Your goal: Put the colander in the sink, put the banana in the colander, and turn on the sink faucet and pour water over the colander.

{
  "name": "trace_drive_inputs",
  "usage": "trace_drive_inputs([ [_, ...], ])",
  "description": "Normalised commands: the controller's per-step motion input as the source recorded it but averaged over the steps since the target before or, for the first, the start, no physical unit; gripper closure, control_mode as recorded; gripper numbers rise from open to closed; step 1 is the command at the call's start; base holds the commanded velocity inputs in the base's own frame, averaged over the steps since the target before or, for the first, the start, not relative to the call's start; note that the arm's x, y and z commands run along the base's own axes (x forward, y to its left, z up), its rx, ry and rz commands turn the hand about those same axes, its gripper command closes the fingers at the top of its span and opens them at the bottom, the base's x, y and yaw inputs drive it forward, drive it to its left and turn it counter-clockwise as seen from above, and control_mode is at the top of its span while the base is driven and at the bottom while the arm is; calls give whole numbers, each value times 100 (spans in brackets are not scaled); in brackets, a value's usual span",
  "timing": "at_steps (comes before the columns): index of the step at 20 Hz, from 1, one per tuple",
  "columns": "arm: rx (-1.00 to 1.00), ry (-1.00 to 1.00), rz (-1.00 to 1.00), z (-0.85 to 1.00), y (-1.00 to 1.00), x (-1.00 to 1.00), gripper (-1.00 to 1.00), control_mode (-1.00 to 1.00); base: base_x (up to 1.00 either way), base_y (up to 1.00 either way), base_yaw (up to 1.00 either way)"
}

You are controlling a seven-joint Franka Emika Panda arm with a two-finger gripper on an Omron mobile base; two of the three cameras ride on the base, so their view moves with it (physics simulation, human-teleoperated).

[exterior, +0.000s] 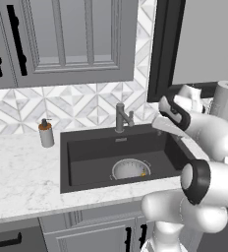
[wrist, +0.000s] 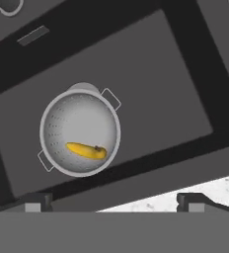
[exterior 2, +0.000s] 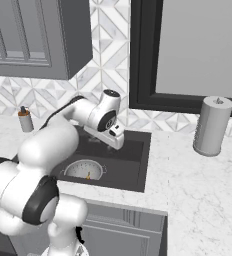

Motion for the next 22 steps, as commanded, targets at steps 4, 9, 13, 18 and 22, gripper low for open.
trace_drive_inputs([
  [4, 0, 0, 10, -9, 10, 29, -100, -100, 0, 0, 0],
  [9, 1, 0, 13, -1, 4, 34, -100, -100, 0, 0, 0],
  [13, 4, -6, 20, 0, 0, 24, -100, -100, 0, 0, 0],
  [18, 1, -4, 10, 0, 18, 2, -100, -100, 0, 0, 0],
  [22, 0, -5, 1, 0, 1, 2, -100, -100, 0, 0, 0],
])
